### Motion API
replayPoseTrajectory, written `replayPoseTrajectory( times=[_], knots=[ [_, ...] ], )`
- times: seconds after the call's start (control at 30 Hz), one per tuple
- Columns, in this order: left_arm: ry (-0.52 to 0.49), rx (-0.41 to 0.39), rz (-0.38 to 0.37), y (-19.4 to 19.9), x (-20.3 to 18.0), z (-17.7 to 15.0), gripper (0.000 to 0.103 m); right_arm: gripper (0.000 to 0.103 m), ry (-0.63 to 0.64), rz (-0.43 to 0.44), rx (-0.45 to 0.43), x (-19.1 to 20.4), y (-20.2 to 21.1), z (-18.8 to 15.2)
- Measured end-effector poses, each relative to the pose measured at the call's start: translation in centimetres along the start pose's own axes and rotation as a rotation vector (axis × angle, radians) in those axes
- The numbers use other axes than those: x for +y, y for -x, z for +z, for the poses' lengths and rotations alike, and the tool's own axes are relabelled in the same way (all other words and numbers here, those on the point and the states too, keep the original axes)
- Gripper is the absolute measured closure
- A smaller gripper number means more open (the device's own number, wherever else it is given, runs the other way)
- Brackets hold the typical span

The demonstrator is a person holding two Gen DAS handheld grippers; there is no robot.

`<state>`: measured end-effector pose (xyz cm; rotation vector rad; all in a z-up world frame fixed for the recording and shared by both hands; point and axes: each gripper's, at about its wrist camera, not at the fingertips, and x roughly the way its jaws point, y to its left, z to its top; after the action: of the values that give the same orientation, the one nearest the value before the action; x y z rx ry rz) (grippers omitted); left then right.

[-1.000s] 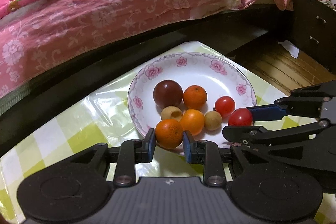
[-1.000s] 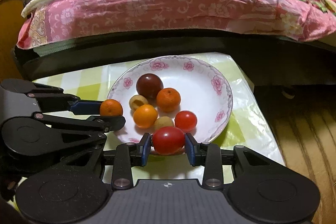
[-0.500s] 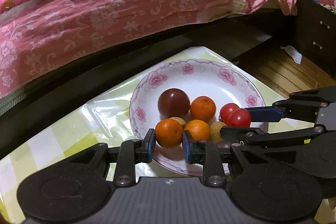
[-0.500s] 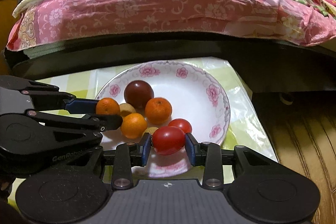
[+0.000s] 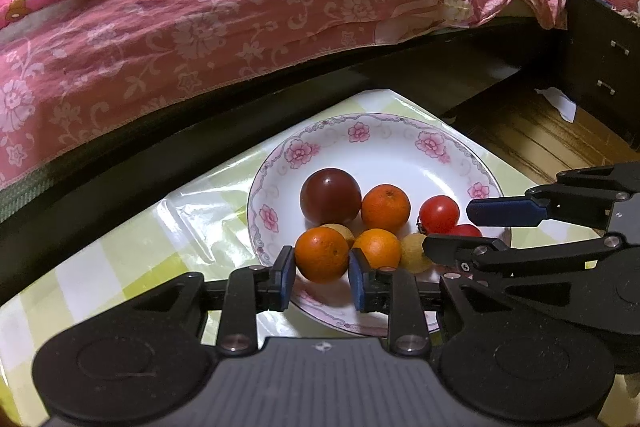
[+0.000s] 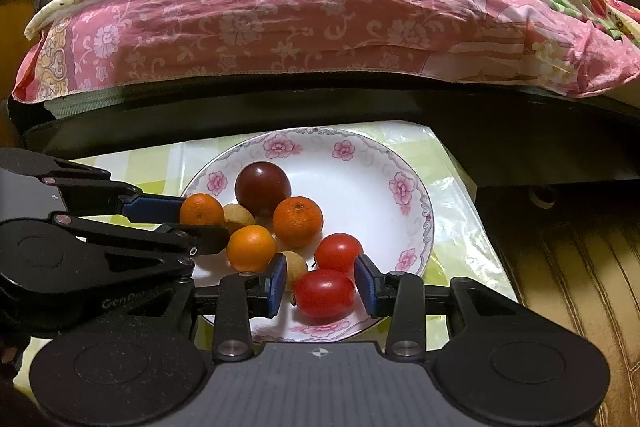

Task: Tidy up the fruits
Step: 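Lower both fruits into the plate and open both grippers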

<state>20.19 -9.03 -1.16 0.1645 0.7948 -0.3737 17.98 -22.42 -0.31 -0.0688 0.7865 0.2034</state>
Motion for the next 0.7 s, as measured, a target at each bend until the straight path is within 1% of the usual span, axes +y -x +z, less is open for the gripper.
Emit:
replayPoseTrajectory(
  times=[0.1,0.33,0.53,0.7],
  knots=[
    [0.006,0.001,-0.010,0.1,0.0,0.0,0.067,0.068,0.005,-0.011,-0.008,-0.1,0.3,0.0],
    [0.001,-0.003,-0.012,0.5,-0.4,0.1,0.065,0.068,-0.038,-0.029,-0.028,-1.1,1.1,0.1],
    [0.024,-0.031,0.009,1.9,0.0,0.3,0.062,0.068,-0.061,-0.039,-0.027,-1.2,1.5,0.0],
    [0.057,-0.029,0.044,2.4,0.6,0.1,0.059,0.068,-0.101,-0.039,-0.024,-1.3,1.9,0.0]
  ],
)
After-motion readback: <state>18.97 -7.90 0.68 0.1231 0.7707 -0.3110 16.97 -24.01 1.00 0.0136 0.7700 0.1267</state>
